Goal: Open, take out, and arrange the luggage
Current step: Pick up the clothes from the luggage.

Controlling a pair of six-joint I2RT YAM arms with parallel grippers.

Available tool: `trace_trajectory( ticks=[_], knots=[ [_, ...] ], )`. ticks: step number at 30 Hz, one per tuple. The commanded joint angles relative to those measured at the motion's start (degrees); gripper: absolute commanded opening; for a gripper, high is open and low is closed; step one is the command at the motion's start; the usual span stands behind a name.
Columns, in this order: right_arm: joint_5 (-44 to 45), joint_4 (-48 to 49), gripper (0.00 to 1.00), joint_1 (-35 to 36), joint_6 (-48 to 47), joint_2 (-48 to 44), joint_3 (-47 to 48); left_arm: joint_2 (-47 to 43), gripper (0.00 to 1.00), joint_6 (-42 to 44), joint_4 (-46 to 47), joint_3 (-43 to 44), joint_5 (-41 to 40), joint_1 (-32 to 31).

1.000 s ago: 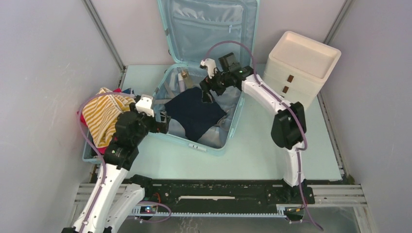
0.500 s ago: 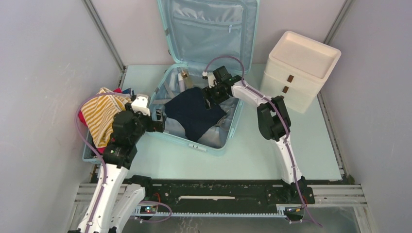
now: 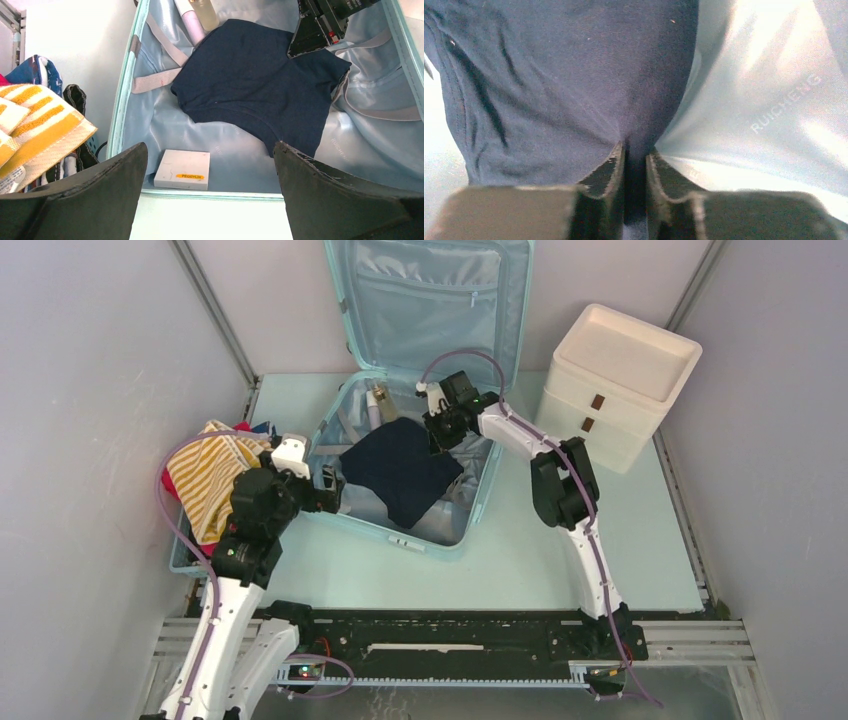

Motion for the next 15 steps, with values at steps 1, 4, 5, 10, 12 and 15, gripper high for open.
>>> trace_trajectory(
  ticks=[1, 4, 5, 10, 12, 15],
  knots=[
    [-1.8, -0.8, 0.17, 0.7, -2.0, -4.6, 0.9, -1.0, 1.0, 0.4, 2.3, -0.8, 1.5, 0.4],
    [-2.1, -0.7, 0.09, 0.4, -3.6, -7.9, 0.9, -1.2, 1.0, 0.3, 2.5, -1.0, 2.0, 0.4],
    [-2.5, -0.7, 0.08, 0.3, -4.0, -8.4, 0.7, -1.3, 1.0, 0.3, 2.5, -1.0, 2.0, 0.4],
    [-5.8, -1.6, 0.07, -0.3, -5.2, -10.8, 0.7, -1.5, 1.0, 0.2, 2.7, -1.2, 2.5, 0.4],
    [-7.9, -2.4, 0.08, -0.4, -6.1, -11.1, 0.7, -1.7, 1.0, 0.1, 2.8, -1.3, 2.7, 0.4],
    [-10.9, -4.0, 0.11, -0.4, -8.2, -11.4, 0.8, -1.8, 1.0, 0.1, 2.9, -1.5, 2.9, 0.4]
  ],
)
